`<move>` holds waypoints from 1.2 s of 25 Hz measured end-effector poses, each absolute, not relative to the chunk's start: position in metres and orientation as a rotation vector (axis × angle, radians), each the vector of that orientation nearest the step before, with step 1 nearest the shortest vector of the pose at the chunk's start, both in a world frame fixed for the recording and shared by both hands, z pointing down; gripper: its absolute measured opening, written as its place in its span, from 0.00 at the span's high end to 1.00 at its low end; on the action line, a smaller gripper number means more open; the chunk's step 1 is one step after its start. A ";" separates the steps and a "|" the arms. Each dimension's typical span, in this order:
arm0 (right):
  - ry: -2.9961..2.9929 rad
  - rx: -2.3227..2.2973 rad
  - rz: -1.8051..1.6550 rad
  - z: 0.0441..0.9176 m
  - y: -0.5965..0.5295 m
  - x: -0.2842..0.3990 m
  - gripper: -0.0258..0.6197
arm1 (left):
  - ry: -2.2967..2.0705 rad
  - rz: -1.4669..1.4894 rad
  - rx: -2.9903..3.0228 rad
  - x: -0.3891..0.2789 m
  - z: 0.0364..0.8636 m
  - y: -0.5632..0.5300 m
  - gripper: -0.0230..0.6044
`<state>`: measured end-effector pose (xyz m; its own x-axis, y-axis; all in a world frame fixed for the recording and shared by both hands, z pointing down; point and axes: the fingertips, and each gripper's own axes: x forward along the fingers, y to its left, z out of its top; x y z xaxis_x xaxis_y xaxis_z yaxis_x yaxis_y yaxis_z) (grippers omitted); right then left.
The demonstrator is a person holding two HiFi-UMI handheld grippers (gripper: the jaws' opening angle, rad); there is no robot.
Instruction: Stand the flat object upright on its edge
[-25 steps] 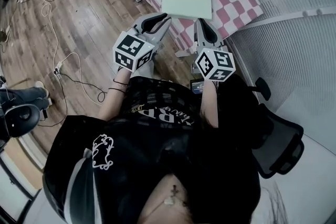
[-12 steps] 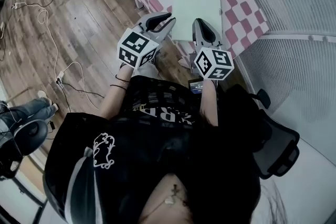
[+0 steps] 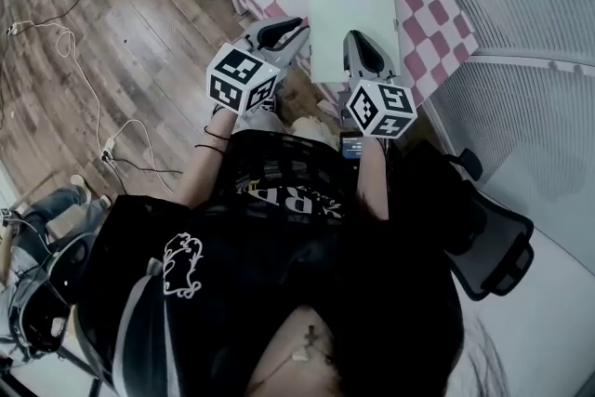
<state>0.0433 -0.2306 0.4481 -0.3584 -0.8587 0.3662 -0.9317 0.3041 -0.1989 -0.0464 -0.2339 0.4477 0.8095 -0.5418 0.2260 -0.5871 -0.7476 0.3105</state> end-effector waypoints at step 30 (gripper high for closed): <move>-2.206 1.803 0.694 0.480 -0.267 0.217 0.92 | -0.974 0.260 2.382 -0.015 0.510 -0.276 0.78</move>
